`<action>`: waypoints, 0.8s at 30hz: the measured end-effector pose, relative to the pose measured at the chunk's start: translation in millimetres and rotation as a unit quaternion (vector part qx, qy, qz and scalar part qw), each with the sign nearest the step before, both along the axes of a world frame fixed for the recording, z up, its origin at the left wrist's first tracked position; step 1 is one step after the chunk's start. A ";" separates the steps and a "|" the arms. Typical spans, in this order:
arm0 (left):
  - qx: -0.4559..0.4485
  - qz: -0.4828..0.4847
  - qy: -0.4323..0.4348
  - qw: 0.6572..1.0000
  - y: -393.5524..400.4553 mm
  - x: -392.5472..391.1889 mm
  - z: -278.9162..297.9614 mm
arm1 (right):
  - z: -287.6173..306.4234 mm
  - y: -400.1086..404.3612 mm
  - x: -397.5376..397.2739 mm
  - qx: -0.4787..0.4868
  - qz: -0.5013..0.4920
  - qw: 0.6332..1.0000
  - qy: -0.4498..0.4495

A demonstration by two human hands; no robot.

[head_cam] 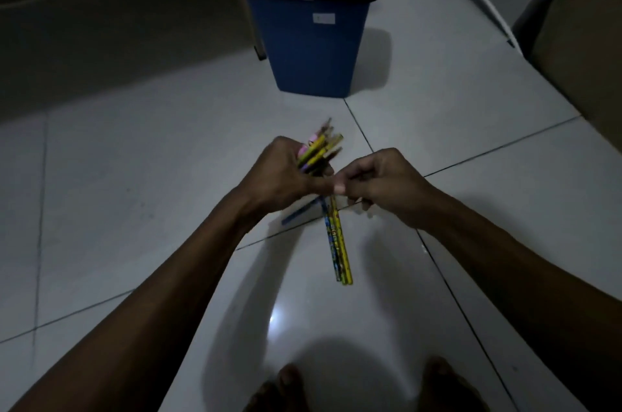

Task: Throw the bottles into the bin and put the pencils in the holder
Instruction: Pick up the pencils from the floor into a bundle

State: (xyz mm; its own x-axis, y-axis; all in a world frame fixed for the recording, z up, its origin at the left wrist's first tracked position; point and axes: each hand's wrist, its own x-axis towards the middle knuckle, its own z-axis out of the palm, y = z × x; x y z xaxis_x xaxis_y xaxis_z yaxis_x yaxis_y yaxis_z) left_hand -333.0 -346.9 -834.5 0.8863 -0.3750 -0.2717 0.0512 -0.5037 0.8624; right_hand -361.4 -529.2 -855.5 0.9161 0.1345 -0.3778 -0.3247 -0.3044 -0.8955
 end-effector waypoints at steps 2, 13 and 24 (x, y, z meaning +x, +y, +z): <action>0.036 -0.047 0.002 0.998 -0.6 1.3 -0.4 | 2.3 -0.2 1.5 0.037 -0.017 0.998 0.050; -0.042 0.073 0.102 0.991 25.5 -11.8 -27.6 | -33.4 9.0 7.8 -0.037 -0.152 0.978 0.136; -0.239 0.311 0.241 0.888 35.8 -20.6 -56.5 | -45.0 36.3 14.9 -0.373 -0.056 0.924 0.070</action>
